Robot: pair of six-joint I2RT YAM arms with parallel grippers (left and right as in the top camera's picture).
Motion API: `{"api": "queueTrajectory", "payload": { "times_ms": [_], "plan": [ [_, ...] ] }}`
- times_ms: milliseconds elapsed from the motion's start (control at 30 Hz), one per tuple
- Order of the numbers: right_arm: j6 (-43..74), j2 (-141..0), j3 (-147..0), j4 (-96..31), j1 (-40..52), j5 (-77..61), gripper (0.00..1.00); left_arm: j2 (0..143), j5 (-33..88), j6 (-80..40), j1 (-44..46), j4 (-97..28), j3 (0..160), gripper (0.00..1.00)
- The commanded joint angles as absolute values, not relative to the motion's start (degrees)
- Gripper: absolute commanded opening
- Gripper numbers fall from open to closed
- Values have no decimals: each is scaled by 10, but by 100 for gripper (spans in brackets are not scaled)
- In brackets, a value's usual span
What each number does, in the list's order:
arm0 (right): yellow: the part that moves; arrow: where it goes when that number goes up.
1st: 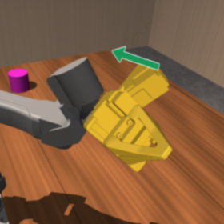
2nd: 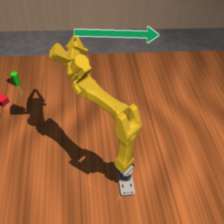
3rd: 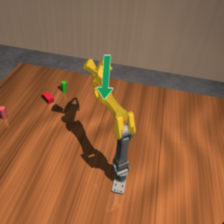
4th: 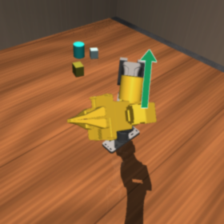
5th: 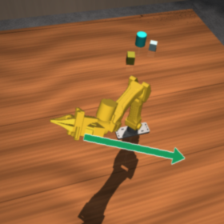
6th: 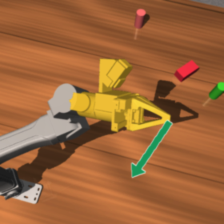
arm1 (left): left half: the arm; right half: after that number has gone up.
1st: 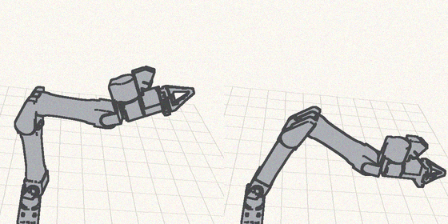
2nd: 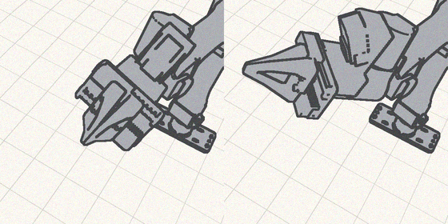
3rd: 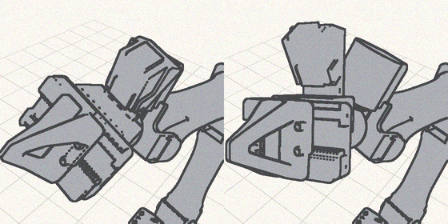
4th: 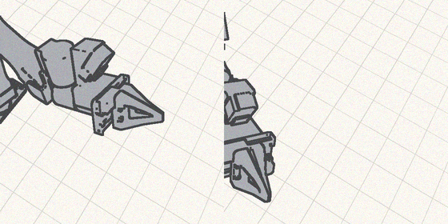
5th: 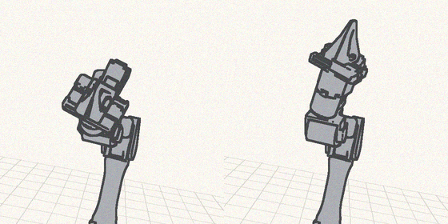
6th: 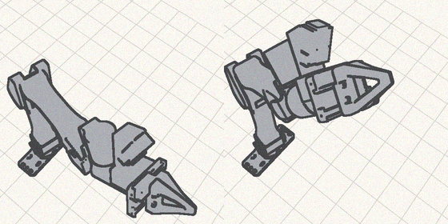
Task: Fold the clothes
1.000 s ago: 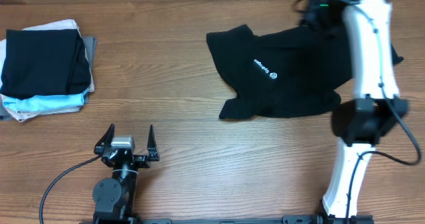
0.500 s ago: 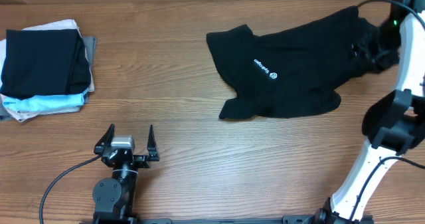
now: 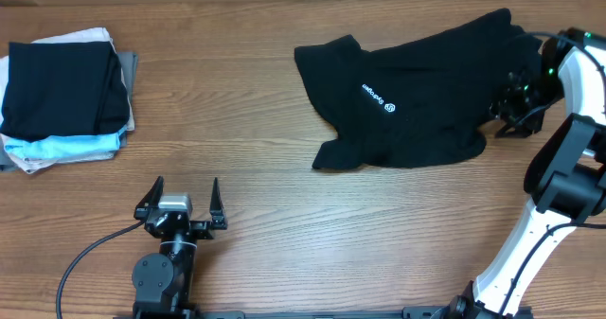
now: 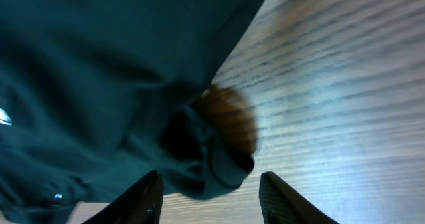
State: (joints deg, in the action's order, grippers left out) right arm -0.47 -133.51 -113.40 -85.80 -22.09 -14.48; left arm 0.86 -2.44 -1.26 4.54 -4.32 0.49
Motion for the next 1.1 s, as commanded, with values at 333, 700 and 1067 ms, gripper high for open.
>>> {"api": "queueTrajectory", "payload": {
  "times_ms": [333, 700, 1067],
  "plan": [
    [-121, -1333, -1057, -814, -216, -237, 18, 3, -32, -2, 50, -41, 3, 100],
    [-113, -1327, -1058, -950, -208, -283, 4, 3, -32, -2, 50, -41, 3, 100],
    [92, -1241, -979, -970, -125, -102, 4, 3, -32, -2, 50, -41, 3, 100]
  ]
}}
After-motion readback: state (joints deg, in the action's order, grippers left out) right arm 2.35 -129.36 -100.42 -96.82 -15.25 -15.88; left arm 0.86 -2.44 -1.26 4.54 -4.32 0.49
